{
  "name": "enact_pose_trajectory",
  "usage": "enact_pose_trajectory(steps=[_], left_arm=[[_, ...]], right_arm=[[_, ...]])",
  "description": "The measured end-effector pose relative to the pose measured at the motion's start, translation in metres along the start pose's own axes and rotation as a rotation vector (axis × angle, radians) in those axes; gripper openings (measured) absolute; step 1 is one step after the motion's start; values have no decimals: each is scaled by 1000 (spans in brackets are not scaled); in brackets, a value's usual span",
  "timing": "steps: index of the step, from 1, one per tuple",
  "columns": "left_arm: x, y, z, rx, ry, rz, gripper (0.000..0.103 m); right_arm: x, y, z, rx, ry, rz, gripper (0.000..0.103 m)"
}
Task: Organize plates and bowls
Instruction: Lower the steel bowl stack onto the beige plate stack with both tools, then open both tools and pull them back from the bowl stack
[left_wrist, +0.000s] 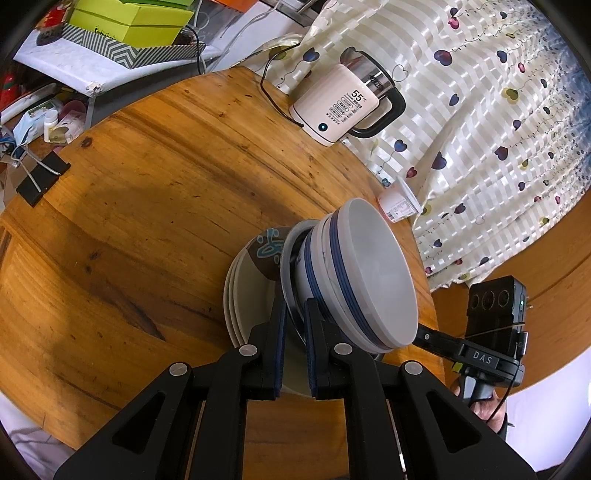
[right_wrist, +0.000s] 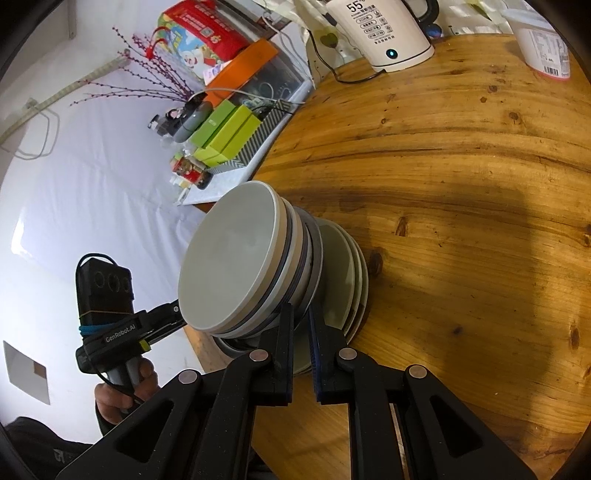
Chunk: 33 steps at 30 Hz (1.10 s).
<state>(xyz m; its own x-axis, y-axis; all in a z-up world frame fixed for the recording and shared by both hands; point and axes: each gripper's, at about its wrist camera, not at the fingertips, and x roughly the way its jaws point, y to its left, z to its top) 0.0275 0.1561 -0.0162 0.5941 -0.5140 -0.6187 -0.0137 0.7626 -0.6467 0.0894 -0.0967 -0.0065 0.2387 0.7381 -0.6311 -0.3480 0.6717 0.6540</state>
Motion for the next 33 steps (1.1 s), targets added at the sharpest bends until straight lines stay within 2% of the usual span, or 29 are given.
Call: enact_pose_trajectory(steps=[4,8,13,15,17,21,24,28,33], left_arm=[[0,0,-1,3,-2,8,9],[-2,-4,-4,34,-18,47,11],[-10,-14,-7,89,-59,126,12],[-13,-19,-10,109,-75,166,15],[-16,-24,-12,123,-88,198,23],[-18,-34,-22,164,-103,255,25],[-21,-42,-28,191,-111,275,26],[-24,-53,-36,224,-124,298,40],[-23,-61,-43,242,-120,318,41]], right_arm=[[0,-1,0,1,0,-10,14],[-7,0,-3,-13,-13,-39,38],[-17,6,-11,-38,-33,-78,46],[-23,11,-15,-59,-47,-99,50],[-28,17,-19,-78,-62,-118,57],[-36,30,-28,-127,-85,-151,67],[-39,39,-36,-165,-91,-177,70],[-41,51,-43,-212,-105,-216,75],[-38,59,-51,-242,-106,-242,79]])
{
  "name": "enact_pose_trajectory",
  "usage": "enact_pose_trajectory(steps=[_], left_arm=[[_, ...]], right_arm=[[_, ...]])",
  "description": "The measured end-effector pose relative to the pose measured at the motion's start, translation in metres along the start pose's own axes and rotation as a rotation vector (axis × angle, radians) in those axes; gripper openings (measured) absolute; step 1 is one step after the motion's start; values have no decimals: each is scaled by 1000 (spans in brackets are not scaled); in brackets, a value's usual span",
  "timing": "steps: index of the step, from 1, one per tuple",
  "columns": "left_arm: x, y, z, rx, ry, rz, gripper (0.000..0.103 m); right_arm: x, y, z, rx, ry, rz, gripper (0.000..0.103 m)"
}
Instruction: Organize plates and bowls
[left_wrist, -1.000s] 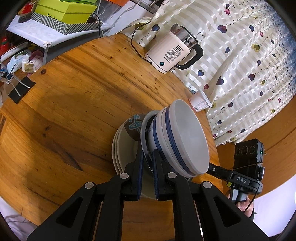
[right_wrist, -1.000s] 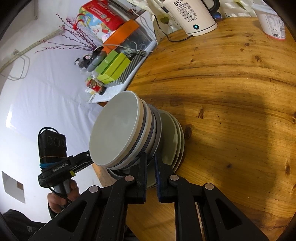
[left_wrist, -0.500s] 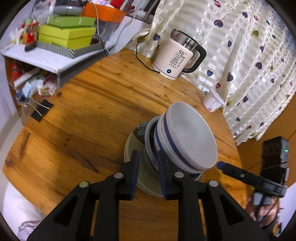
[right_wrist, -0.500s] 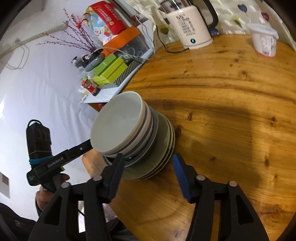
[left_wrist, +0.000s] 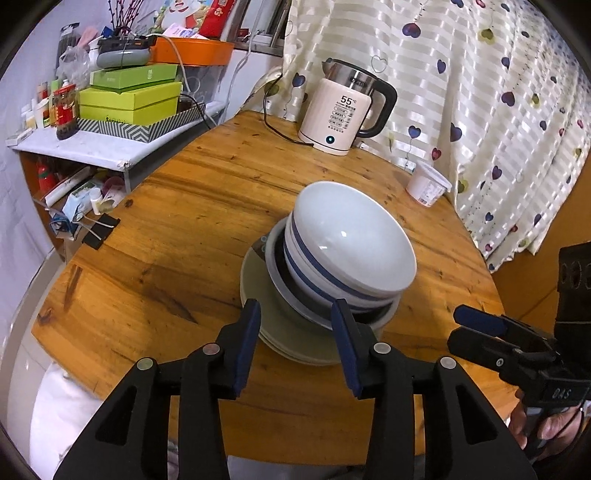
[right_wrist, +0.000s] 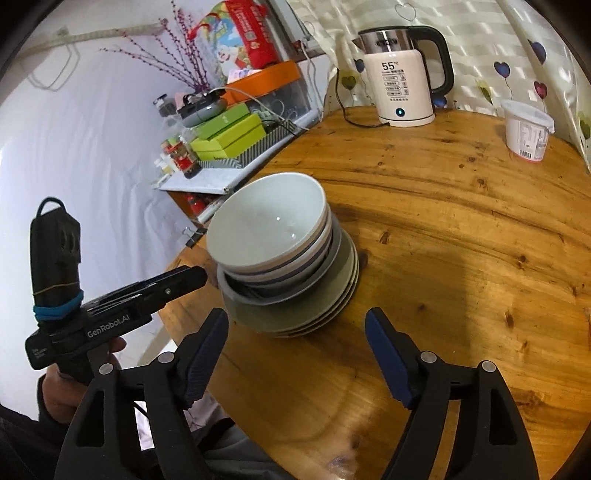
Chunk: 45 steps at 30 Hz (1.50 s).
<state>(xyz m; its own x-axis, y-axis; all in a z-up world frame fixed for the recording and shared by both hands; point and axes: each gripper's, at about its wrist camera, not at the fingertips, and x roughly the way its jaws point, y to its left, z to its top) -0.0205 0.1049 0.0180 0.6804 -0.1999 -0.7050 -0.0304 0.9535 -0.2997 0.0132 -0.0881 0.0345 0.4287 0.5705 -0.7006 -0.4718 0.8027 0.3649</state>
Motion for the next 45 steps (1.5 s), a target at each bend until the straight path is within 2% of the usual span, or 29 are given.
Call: enact_pose_trajectory(steps=[6,15,26,34,40,45], left_arm=[[-2,-7,-6,18,1,30,47],[-2,-18,-15,73,4,96,47],[4,-16,-23,70,28,106,47],[10,-9,-24,39,44,78,47],[12,-12,-26,59,40,138,47],[16,-13,-27,68,49,149,47]], right_arm=[[0,11,-7,-36,0,-20,83],[3,27,-14,-103,-9,-84,83],[13,31,-16,-113,10,-120,83],[19,33,-16,-124,16,-128,83],[23,36,-17,-138,22,-142,83],[26,38,-17,-152,22,-163,83]])
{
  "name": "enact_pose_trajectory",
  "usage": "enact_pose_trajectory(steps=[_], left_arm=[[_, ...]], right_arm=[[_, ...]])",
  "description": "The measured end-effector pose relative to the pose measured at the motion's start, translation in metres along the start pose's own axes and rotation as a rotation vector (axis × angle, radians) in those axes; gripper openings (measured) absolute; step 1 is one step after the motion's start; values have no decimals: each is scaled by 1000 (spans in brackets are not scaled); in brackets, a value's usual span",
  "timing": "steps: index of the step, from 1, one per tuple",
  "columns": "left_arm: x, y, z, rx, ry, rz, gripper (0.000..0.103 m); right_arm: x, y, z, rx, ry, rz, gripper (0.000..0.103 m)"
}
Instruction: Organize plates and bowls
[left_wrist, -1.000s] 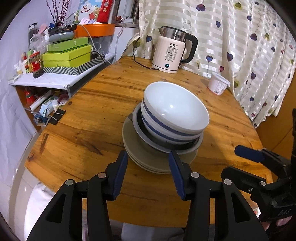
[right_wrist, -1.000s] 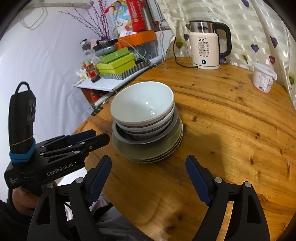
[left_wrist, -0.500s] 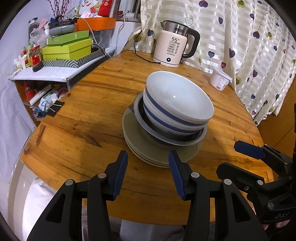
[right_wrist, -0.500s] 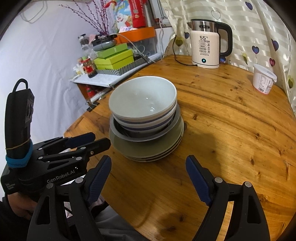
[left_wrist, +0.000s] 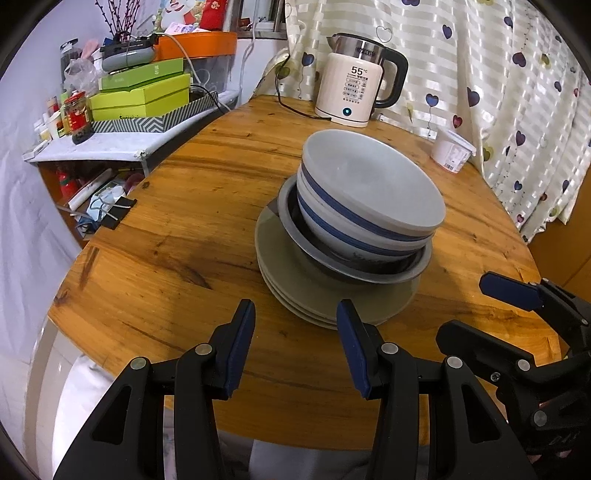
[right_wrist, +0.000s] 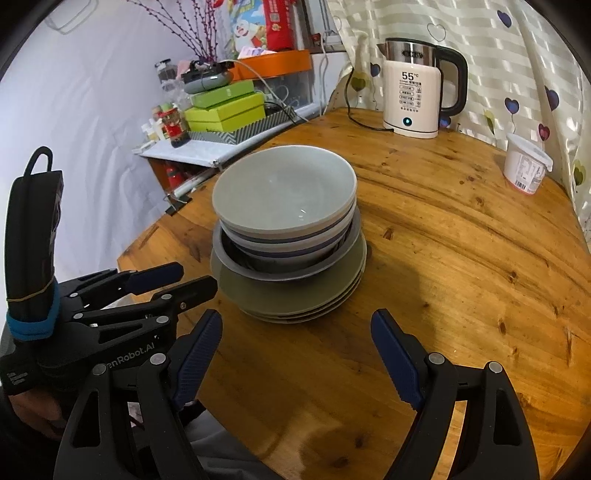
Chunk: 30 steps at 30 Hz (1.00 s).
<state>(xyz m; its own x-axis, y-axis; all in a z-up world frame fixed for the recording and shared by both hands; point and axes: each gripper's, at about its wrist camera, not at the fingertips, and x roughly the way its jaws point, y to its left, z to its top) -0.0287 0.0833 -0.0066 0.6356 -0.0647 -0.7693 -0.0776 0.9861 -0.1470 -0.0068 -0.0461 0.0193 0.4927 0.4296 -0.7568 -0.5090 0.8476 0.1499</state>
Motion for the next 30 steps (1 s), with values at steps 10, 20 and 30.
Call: enact_pose_trajectory(steps=[10,20,30], left_arm=[[2,-1,-1,3,11,14,47],[2,-2,-2,3,15,21,47],[2,-3,-3,15,18,30,47]], right_arm=[[3,-1,-1,-1,8,-4,84],[4,-1,-2,-6,4,-3,84],[3,0,-2,-8,3,-2,84]])
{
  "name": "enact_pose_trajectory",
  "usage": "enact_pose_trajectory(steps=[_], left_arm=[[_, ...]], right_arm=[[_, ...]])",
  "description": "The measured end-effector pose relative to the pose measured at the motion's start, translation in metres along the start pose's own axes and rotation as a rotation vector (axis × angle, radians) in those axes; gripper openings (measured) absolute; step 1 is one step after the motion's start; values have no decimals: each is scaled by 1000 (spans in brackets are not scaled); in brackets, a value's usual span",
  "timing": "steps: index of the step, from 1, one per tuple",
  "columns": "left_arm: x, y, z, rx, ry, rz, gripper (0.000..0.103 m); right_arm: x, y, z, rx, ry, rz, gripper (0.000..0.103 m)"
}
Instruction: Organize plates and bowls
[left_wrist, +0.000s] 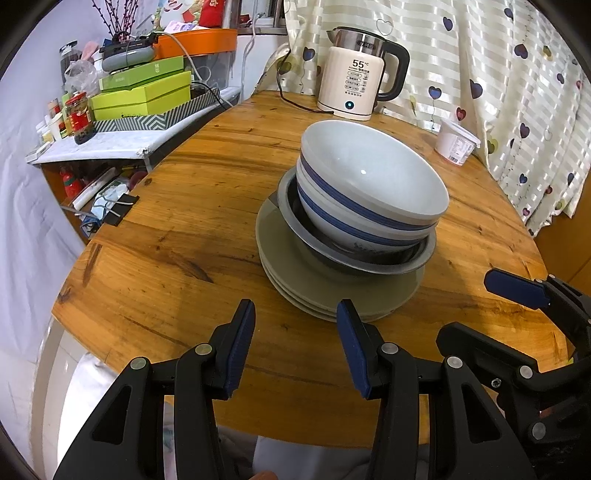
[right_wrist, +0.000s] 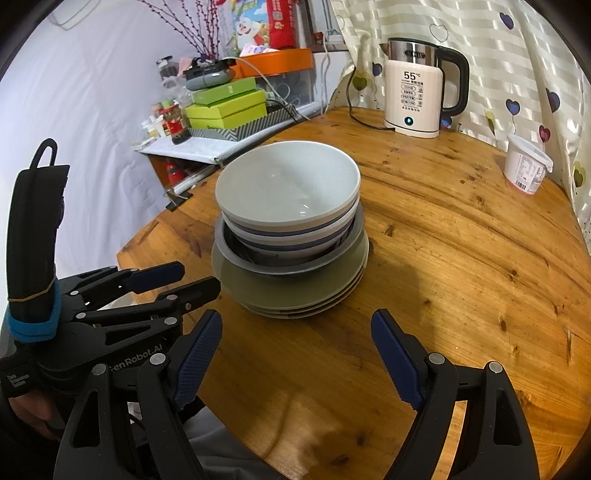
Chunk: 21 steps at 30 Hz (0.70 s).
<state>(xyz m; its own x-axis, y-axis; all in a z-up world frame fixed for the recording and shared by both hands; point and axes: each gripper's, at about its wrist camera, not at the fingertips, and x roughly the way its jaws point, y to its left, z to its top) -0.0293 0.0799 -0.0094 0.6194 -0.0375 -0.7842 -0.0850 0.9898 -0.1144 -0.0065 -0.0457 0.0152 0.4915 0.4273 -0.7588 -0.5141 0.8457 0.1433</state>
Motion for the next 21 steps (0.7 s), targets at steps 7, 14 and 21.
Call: enact_pose_trajectory(steps=[7,14,21], left_arm=[[0,0,0,1,3,-2,47],[1,-1,-1,1,6,-4,47],[2,-1,-1,1,7,-3,47]], right_arm=[[0,1,0,0,-2,-1,84],[-1,1,0,1,2,0,84],[-1,2,0,0,1,-1,84]])
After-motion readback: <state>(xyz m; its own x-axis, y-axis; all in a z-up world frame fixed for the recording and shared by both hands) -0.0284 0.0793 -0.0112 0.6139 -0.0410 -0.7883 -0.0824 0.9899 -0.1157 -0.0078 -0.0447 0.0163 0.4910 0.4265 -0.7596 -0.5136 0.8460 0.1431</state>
